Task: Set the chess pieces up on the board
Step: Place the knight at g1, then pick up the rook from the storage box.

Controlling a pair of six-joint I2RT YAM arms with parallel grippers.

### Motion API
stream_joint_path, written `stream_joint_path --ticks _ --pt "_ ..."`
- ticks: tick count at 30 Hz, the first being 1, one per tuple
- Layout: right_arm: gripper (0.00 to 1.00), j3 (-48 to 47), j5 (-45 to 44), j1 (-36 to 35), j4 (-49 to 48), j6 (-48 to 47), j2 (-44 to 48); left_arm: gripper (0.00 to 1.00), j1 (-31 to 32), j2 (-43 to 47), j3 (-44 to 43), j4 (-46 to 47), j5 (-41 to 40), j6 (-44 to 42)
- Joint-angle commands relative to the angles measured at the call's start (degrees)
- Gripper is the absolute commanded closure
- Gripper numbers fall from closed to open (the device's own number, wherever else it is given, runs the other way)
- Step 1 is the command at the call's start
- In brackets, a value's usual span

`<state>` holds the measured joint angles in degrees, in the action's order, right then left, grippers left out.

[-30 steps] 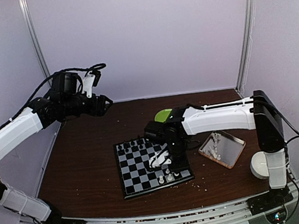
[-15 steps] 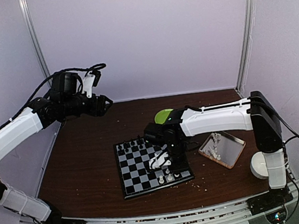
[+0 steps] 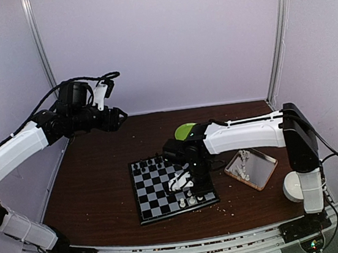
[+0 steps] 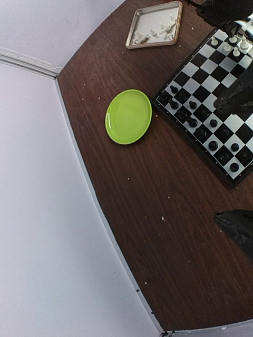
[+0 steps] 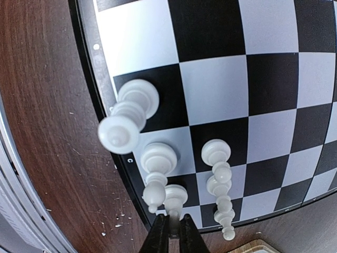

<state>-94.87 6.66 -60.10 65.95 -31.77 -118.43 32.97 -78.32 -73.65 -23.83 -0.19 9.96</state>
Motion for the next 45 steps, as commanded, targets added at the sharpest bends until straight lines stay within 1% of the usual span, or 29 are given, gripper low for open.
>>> stream_joint_path --ticks 1,7,14,16,20,24,29,32,35,39,42,45 --pt "0.91 -0.03 0.65 -0.35 0.56 -0.25 -0.41 0.36 -0.42 0.99 -1.68 1.69 0.04 -0.81" --pt "0.9 0.12 1.04 -0.31 0.59 -0.05 -0.3 0.36 -0.39 0.98 -1.68 1.69 0.13 -0.71" --pt "0.87 0.3 0.75 -0.31 0.47 0.11 0.11 0.36 -0.4 0.87 -1.68 1.71 0.23 -0.68" --pt "0.85 0.48 -0.47 -0.29 0.58 -0.03 0.84 0.36 -0.42 0.88 -1.68 1.69 0.17 -0.8" --pt "0.82 2.15 -3.79 0.07 0.02 -0.6 5.52 0.36 -0.36 0.66 -1.61 1.69 0.1 -0.73" --pt "0.79 4.7 -3.77 2.01 0.44 -1.31 12.75 0.36 -0.38 0.31 -1.68 1.69 0.59 -0.72" --pt "0.77 12.13 -3.55 8.77 -3.09 -0.92 23.26 0.36 -0.45 -1.66 -1.95 1.33 2.56 -1.14" --pt "0.77 17.65 -0.69 16.11 -6.66 0.27 28.37 0.39 -0.35 -3.42 -2.37 1.13 4.55 -1.01" --pt "0.77 22.26 2.65 24.59 -10.32 2.53 31.36 0.42 -0.08 -4.63 -2.74 1.07 6.68 -1.35" --pt "0.76 25.99 2.95 31.76 -14.09 5.27 31.73 0.44 1.24 -5.27 -3.06 0.98 9.65 -4.43" --pt "0.76 27.02 2.46 34.94 -15.92 6.23 29.34 0.44 2.71 -5.51 -3.08 0.9 9.34 -5.68" --pt "0.76 26.82 -0.31 36.48 -17.6 6.98 26.26 0.43 3.35 -5.45 -3.07 0.9 9.15 -5.47"
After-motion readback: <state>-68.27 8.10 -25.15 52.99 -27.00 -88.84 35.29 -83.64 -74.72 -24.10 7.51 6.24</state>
